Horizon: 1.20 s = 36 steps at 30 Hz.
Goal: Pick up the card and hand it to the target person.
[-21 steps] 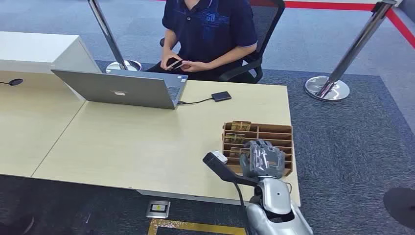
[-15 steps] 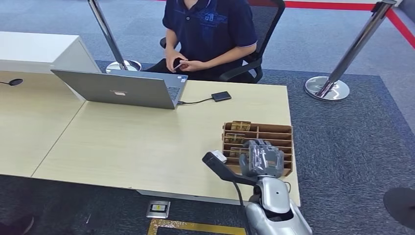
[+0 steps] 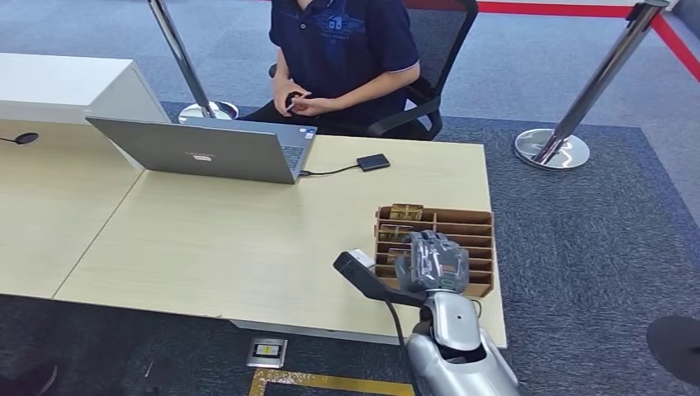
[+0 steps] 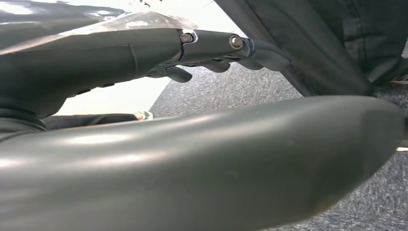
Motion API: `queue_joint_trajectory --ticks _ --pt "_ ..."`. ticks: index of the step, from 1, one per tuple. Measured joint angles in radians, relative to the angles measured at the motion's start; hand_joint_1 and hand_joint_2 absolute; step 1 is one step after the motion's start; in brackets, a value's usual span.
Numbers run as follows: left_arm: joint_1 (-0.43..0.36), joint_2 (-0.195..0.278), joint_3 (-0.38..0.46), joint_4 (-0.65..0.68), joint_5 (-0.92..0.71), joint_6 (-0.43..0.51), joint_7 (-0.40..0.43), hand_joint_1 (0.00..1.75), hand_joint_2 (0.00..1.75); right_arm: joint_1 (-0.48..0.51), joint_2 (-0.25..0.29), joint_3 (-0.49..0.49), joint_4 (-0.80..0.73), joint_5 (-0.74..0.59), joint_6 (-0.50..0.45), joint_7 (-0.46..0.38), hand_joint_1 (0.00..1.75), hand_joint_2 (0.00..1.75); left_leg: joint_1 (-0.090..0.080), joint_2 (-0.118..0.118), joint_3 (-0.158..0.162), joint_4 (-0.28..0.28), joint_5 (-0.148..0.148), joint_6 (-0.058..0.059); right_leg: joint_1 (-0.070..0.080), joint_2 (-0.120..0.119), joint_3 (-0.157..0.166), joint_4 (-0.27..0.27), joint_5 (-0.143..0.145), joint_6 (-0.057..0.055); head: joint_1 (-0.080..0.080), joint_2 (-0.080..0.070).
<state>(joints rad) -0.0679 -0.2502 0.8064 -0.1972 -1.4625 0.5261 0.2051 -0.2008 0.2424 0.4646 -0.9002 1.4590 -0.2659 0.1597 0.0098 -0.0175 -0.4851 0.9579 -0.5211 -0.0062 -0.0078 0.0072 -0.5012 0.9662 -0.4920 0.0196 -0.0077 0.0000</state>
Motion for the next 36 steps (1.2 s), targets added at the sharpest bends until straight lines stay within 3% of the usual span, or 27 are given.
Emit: queue_joint_trajectory --ticks 18,24,29,36 --pt "0.0 0.0 0.0 0.0 0.003 0.0 0.002 0.0 0.0 -0.012 0.009 0.0 0.061 0.0 -0.013 0.0 0.87 1.75 0.0 0.0 0.0 0.0 0.0 0.0 0.0 0.0 0.0 0.0 0.0 0.0 0.0 0.0" --pt "0.0 0.0 0.0 0.0 0.0 0.0 0.002 0.0 0.0 -0.012 0.009 0.0 0.061 0.004 -0.017 0.008 0.98 1.75 0.0 0.0 0.0 0.0 0.0 0.0 0.0 0.0 0.0 0.0 0.0 0.0 0.0 0.0" --pt "0.0 0.0 -0.001 0.0 -0.002 0.0 0.002 0.0 0.0 -0.012 0.008 0.0 0.061 0.006 -0.018 0.01 1.37 1.75 0.0 0.0 0.0 0.0 0.0 0.0 0.0 0.0 0.0 0.0 0.0 0.0 0.0 0.0" --pt "0.0 0.0 -0.001 0.0 -0.004 0.0 0.0 0.0 0.0 -0.012 0.008 0.0 0.061 0.013 -0.018 0.015 1.44 1.75 0.0 0.0 0.0 0.0 0.0 0.0 0.0 0.0 0.0 0.0 0.0 0.0 0.0 0.0"
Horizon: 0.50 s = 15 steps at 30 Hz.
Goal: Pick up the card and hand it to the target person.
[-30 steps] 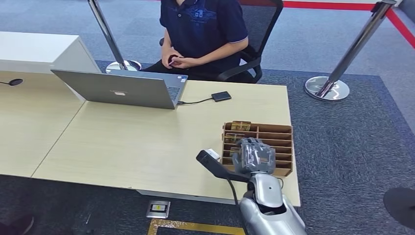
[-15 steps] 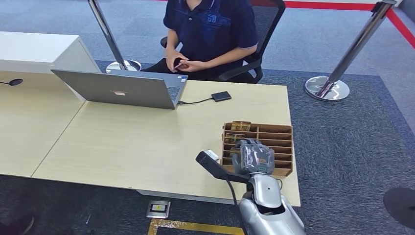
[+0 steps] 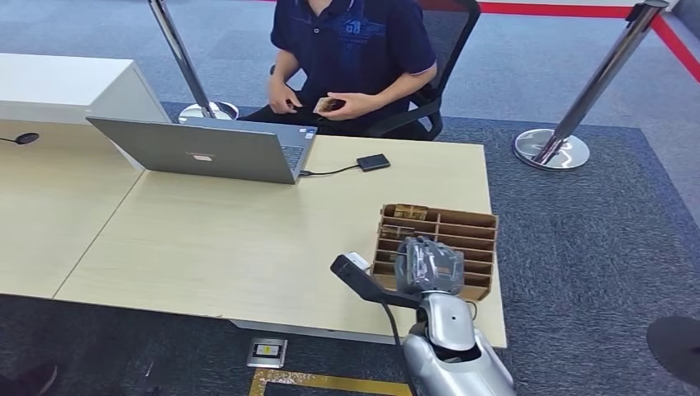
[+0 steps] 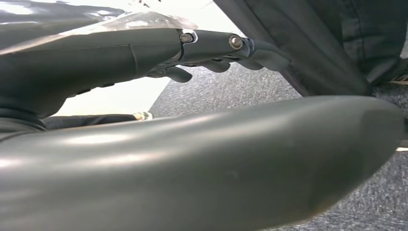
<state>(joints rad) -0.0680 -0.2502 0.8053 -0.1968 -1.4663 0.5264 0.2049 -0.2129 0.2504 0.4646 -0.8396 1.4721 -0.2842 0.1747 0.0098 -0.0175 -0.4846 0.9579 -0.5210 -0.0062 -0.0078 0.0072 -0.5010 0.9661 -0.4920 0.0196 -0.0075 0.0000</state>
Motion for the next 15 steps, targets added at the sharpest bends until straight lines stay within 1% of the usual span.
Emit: queue_joint_trajectory --ticks 6,15 --pt "0.0 0.0 0.0 0.0 0.0 0.0 0.0 0.0 0.0 0.0 0.0 0.0 0.0 -0.001 0.0 -0.001 1.46 1.75 0.0 0.0 0.0 0.0 0.0 0.0 0.0 0.0 0.001 0.0 0.0 0.0 0.0 0.0" --pt "0.0 0.0 0.0 0.0 0.004 0.0 0.0 0.0 0.0 -0.001 0.0 0.0 -0.013 -0.019 -0.002 -0.025 1.51 1.75 0.0 0.0 0.0 0.0 0.0 0.0 0.0 0.0 0.001 0.0 0.0 0.0 0.0 0.0"
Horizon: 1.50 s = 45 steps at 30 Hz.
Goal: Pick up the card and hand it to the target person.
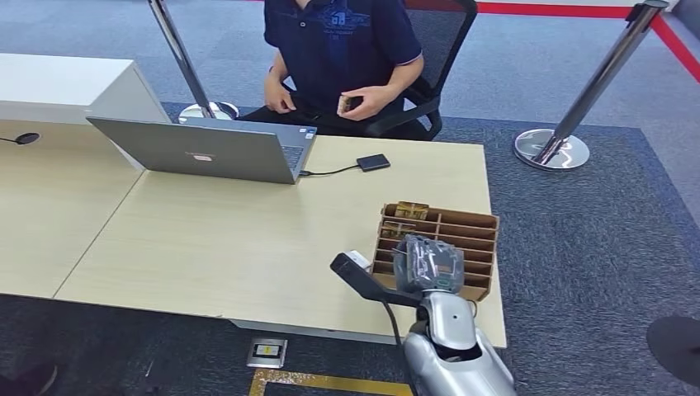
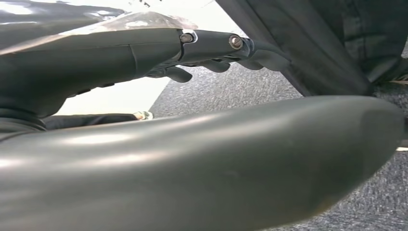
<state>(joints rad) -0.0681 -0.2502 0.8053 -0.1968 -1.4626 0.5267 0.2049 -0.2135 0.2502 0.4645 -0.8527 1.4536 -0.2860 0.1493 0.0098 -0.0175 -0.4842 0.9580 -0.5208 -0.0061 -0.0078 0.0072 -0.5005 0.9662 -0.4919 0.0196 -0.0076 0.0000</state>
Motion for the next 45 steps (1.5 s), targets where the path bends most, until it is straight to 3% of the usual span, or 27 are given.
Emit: queue_joint_trajectory --ticks 6,14,25,34,45 --pt "0.0 0.0 0.0 0.0 0.0 0.0 -0.003 0.0 0.0 0.005 -0.011 0.0 -0.086 -0.034 0.035 -0.04 1.51 1.75 0.0 0.0 0.0 0.0 0.0 0.0 0.0 0.0 0.0 0.0 0.0 0.0 0.0 0.0" --pt "0.0 0.0 0.001 0.0 0.004 0.0 -0.006 0.0 0.0 -0.015 -0.064 0.005 -0.255 -0.124 0.107 -0.101 1.48 1.75 0.0 0.0 0.0 0.0 0.0 0.0 0.0 0.0 0.0 0.0 0.0 0.0 0.0 0.0" --pt "0.0 0.002 0.002 0.0 0.022 0.009 -0.009 0.0 0.0 -0.147 -0.103 0.054 -0.34 -0.224 0.139 -0.135 1.48 1.75 0.0 0.0 0.0 0.0 0.001 0.0 0.0 0.0 0.0 0.001 0.001 0.0 0.0 0.0" --pt "-0.003 0.002 0.002 0.0 0.021 0.013 -0.015 0.0 0.0 -0.303 -0.048 0.091 -0.233 -0.199 0.104 -0.065 1.5 1.75 0.0 0.0 -0.001 0.0 0.001 0.0 0.0 0.0 -0.001 0.001 0.001 -0.001 0.0 0.0" --pt "-0.007 0.002 0.002 0.001 0.007 0.013 -0.022 0.0 0.0 -0.495 0.04 0.09 0.073 -0.155 0.034 -0.006 1.51 1.75 0.0 0.0 -0.001 0.0 0.002 -0.001 0.0 0.0 -0.001 0.001 0.002 -0.001 0.0 0.0"
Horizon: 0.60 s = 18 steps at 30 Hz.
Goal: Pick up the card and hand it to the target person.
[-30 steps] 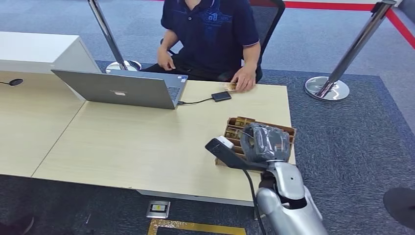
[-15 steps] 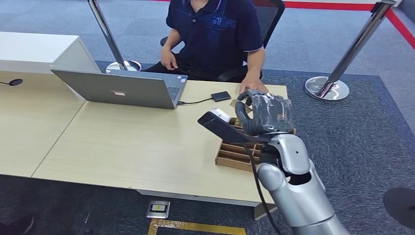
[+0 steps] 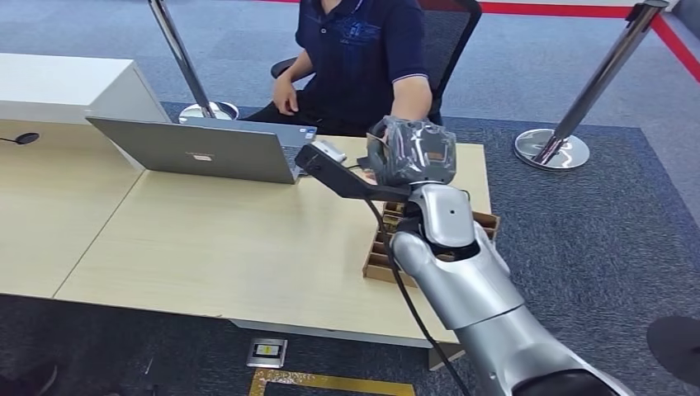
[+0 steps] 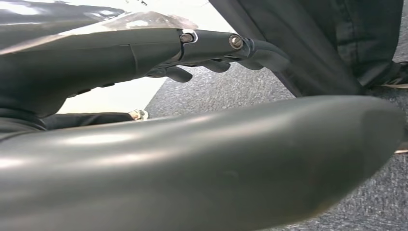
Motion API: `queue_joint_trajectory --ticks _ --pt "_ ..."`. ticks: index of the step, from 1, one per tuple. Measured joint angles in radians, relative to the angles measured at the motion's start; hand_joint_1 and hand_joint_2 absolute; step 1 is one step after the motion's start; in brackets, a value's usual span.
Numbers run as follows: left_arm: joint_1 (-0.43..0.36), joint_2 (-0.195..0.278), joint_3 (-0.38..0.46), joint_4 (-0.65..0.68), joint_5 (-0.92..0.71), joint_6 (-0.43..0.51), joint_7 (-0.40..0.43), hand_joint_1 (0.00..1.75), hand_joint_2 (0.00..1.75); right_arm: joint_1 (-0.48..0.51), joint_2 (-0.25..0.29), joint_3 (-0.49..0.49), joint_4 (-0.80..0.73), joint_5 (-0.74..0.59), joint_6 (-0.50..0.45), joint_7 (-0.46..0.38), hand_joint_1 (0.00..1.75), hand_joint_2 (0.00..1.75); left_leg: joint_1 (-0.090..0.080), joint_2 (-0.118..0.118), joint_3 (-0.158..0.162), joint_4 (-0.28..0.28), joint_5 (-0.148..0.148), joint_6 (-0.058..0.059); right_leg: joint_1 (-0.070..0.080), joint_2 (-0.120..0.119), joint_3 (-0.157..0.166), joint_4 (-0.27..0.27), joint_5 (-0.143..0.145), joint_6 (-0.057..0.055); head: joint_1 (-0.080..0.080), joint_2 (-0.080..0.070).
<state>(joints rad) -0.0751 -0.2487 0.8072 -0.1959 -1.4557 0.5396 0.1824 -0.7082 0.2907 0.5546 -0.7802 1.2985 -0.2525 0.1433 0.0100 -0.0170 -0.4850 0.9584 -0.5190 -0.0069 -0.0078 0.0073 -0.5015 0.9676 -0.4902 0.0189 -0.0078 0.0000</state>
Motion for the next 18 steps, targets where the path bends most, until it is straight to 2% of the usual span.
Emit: queue_joint_trajectory --ticks 6,9,13,14,18 --pt "0.0 0.0 0.0 0.001 -0.009 -0.001 -0.003 0.0 0.0 -0.034 0.014 -0.001 0.104 -0.006 -0.017 0.018 1.47 1.75 0.0 0.0 0.0 0.0 0.0 0.0 0.0 0.0 0.0 0.0 0.0 0.0 0.0 0.0" --pt "0.0 0.0 0.0 0.001 -0.01 -0.001 -0.002 0.0 0.0 -0.035 0.016 -0.001 0.138 -0.002 -0.022 0.021 1.3 1.75 0.0 0.0 0.0 0.0 0.0 0.0 0.0 0.0 0.0 0.0 0.0 0.0 0.0 0.0" --pt "0.0 0.0 0.0 0.002 -0.01 -0.001 0.0 0.0 0.0 -0.035 0.02 -0.001 0.174 0.004 -0.025 0.018 0.1 1.75 0.0 0.0 0.0 0.0 0.0 0.0 0.0 0.0 0.0 0.0 0.0 0.0 0.0 0.0" --pt "0.0 0.0 0.0 0.002 -0.009 -0.001 0.0 0.0 0.0 -0.035 0.021 -0.001 0.181 0.006 -0.026 0.016 0.01 1.75 0.0 0.0 0.0 0.0 0.0 0.0 0.0 0.0 0.0 0.0 0.0 0.0 0.0 0.0" --pt "0.0 0.001 0.0 0.002 -0.013 -0.001 0.0 0.0 0.0 -0.035 0.023 -0.001 0.204 0.017 -0.036 0.015 0.0 0.0 0.0 0.0 0.0 0.0 0.0 0.0 0.0 0.0 0.0 0.0 0.0 0.0 0.0 0.0"
